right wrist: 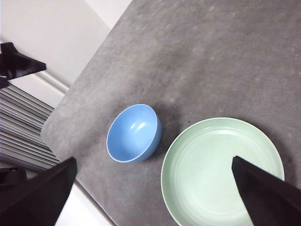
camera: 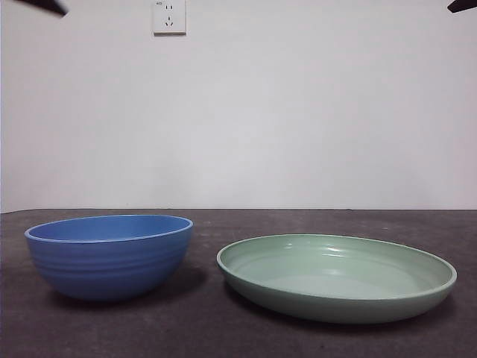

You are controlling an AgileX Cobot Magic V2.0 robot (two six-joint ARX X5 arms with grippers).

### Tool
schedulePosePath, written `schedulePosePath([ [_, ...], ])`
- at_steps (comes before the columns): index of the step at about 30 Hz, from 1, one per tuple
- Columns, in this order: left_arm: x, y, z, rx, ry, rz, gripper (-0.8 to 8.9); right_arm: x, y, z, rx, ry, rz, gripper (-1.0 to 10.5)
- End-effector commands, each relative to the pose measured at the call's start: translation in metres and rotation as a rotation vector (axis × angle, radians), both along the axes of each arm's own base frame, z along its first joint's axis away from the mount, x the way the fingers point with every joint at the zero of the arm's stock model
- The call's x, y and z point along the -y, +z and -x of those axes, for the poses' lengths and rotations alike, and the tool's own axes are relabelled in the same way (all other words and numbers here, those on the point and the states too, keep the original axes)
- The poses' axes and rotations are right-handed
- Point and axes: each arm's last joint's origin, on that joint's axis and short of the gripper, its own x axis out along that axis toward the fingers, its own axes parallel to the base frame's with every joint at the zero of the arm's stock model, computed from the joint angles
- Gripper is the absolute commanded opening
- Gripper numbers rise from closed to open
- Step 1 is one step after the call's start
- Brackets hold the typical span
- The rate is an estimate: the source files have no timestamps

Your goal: Pick up the blue bowl, put it on the green plate, put it on desk

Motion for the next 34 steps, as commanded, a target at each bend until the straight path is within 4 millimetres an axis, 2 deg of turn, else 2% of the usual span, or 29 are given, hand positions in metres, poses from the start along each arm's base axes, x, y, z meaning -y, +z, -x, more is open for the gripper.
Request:
schedulePosePath([
  [1, -0.003, -0.002, -0.008, -0.042, 0.051, -0.032, 6.70, 0.000, 0.006, 0.000, 0.022, 0.009, 0.002, 5.5],
  [6, -0.006, -0.024, -0.025, -0.188, 0.061, -0.111, 6.55, 0.000, 0.005, 0.001, 0.008, 0.009, 0.004, 5.5],
  [15, 0.002, -0.072, -0.072, -0.375, 0.081, -0.237, 6.53, 0.000, 0.004, 0.001, 0.005, 0.009, 0.004, 5.5],
  [23, 0.011, -0.117, -0.103, -0.510, 0.054, -0.293, 6.53, 0.000, 0.004, 0.001, 0.006, 0.010, 0.005, 5.5],
  [34, 0.023, -0.173, -0.128, -0.674, 0.017, -0.348, 6.19, 0.000, 0.004, 0.001, 0.007, 0.010, 0.006, 5.5],
])
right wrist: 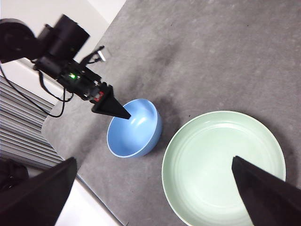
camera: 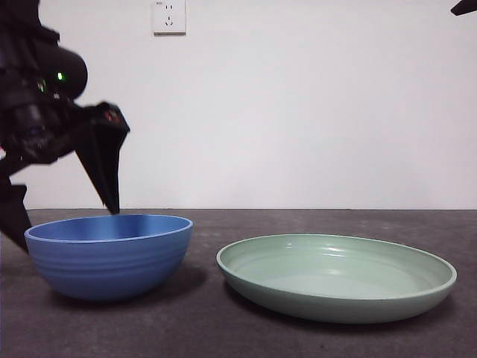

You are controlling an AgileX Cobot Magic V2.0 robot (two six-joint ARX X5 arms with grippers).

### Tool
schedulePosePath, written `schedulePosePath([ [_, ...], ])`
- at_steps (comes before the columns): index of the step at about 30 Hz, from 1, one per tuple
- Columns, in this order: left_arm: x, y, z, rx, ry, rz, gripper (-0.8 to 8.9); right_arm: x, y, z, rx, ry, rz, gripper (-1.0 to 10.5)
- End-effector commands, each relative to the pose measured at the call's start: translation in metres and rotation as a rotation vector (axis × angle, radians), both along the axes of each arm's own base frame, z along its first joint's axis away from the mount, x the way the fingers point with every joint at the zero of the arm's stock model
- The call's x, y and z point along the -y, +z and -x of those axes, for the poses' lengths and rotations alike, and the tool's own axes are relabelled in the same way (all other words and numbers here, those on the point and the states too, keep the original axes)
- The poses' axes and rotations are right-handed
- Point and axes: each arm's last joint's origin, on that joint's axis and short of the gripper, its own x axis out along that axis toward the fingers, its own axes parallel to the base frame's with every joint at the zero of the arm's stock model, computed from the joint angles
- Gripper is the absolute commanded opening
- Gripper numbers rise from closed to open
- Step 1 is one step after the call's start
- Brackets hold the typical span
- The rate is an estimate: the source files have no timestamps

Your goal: Pick up the blue bowl, put it on the green plate, put it on desk

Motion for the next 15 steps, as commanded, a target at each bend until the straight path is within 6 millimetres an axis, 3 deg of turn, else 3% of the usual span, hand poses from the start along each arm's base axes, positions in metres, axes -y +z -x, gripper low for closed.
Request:
schedulePosePath([
  [1, 0.003, -0.008, -0.008, -0.010, -0.021, -0.007, 5.94, 0.000, 0.006, -0.001, 0.032, 0.010, 0.002, 5.5],
  [5, 0.004, -0.017, -0.011, -0.036, -0.021, -0.013, 4.48, 0.000, 0.006, -0.001, 0.034, 0.011, 0.004, 5.5],
  [9, 0.004, -0.021, -0.011, -0.050, -0.022, -0.017, 1.89, 0.000, 0.006, -0.001, 0.037, 0.013, 0.006, 5.5],
  [15, 0.004, -0.022, -0.012, -0.047, -0.034, -0.017, 0.53, 0.000, 0.006, -0.001, 0.046, 0.017, 0.012, 5.5],
])
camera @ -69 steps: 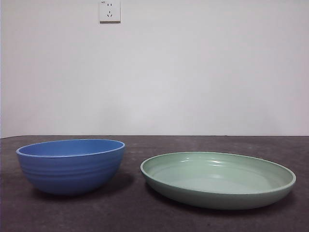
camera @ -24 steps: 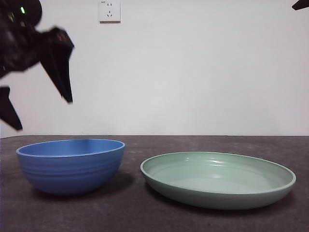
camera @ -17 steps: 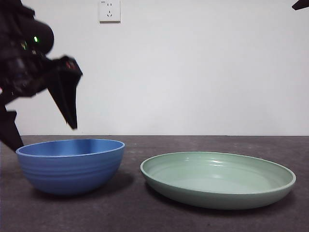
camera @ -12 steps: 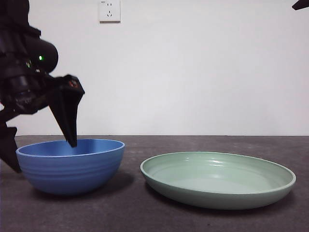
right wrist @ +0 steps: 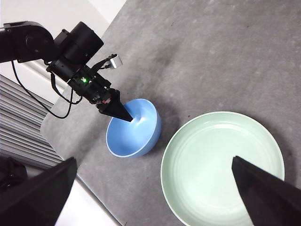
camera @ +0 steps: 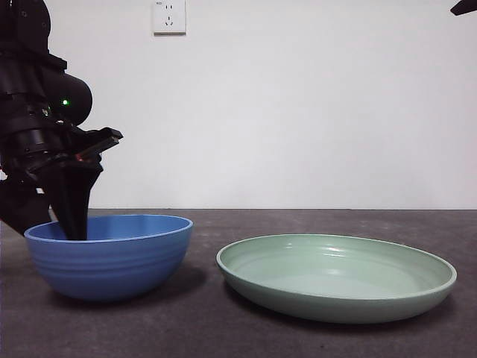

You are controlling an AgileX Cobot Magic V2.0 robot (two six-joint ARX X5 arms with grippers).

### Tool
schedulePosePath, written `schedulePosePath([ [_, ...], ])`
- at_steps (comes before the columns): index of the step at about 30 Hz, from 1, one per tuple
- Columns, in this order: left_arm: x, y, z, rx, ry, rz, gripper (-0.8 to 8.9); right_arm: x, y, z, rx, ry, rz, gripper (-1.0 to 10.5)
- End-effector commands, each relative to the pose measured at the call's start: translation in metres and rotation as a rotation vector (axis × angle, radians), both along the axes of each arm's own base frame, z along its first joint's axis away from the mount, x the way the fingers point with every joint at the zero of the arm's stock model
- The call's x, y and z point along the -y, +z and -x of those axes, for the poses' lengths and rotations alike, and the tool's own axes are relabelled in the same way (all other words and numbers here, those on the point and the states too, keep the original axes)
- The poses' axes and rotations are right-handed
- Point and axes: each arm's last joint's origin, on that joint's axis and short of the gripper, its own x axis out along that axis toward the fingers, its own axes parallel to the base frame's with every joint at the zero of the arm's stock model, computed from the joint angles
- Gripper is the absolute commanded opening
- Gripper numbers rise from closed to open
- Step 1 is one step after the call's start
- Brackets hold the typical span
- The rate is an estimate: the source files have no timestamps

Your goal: Pick up the blue bowl, put it on the green plate, put it on desk

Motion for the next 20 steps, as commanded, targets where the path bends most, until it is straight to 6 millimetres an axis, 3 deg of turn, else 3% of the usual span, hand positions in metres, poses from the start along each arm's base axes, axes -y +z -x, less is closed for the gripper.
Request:
schedulePosePath([
  [1, 0.002, -0.001, -0.006, 0.016, -0.029, 0.000, 0.28, 0.000, 0.006, -0.001, 0.036, 0.011, 0.006, 5.5],
  [11, 0.003, 0.001, -0.010, 0.057, -0.039, 0.009, 0.15, 0.000, 0.006, -0.001, 0.036, 0.011, 0.005, 5.5],
  [20, 0.019, 0.037, -0.019, 0.060, -0.004, 0.016, 0.15, 0.005, 0.006, 0.018, 0.031, -0.096, 0.129, 5.4],
])
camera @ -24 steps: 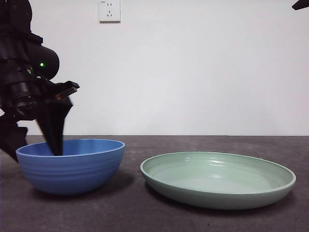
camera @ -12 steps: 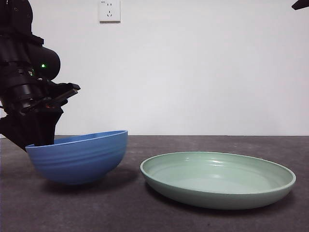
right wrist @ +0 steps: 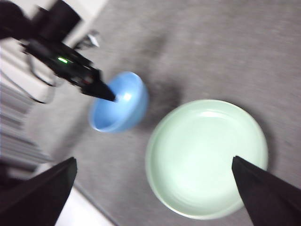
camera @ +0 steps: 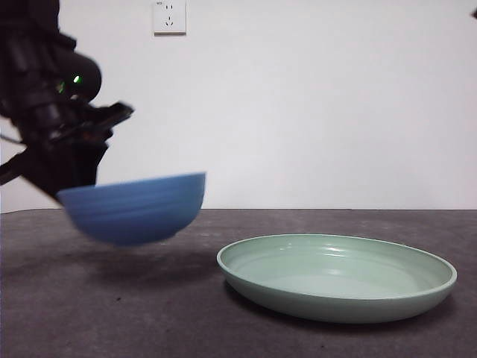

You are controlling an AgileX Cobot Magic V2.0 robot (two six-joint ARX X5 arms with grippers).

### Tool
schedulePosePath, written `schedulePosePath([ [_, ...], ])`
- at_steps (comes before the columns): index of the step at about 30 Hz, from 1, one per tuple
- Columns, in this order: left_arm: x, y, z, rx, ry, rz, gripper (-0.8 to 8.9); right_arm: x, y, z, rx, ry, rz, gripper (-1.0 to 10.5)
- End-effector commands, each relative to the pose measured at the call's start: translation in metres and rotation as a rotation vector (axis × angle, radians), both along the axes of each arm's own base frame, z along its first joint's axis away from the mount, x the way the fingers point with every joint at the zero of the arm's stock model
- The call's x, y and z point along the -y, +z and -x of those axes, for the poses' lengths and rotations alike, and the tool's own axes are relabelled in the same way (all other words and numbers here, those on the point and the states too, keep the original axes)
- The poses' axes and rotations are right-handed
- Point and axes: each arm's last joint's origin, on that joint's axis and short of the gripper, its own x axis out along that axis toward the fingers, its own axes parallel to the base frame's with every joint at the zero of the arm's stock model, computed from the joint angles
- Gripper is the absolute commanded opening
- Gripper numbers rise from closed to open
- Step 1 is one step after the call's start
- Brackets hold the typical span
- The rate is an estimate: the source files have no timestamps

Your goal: Pick up the blue bowl, put it on the green plate, put it on desk

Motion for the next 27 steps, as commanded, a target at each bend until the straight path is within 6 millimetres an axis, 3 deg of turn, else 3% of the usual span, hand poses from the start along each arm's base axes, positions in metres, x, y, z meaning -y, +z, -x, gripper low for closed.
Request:
schedulePosePath([
  [1, 0.015, 0.010, -0.006, 0.010, -0.003, 0.008, 0.15, 0.003, 0.008, 0.009, 0.056, -0.046, 0.085, 5.4],
  [9, 0.069, 0.035, 0.002, 0.085, -0.071, 0.048, 0.15, 0.007, 0.013, 0.035, 0.112, -0.081, 0.121, 5.5],
  [18, 0.129, 0.046, 0.009, 0.131, -0.161, 0.002, 0.15, 0.008, 0.017, 0.050, 0.161, -0.085, 0.112, 5.4],
  [22, 0.170, 0.040, 0.002, 0.122, -0.246, -0.003, 0.15, 0.008, 0.017, 0.052, 0.161, -0.082, 0.112, 5.5],
  [27, 0.201, 0.016, -0.006, 0.064, -0.323, -0.056, 0.15, 0.007, 0.017, 0.053, 0.162, -0.070, 0.110, 5.4],
])
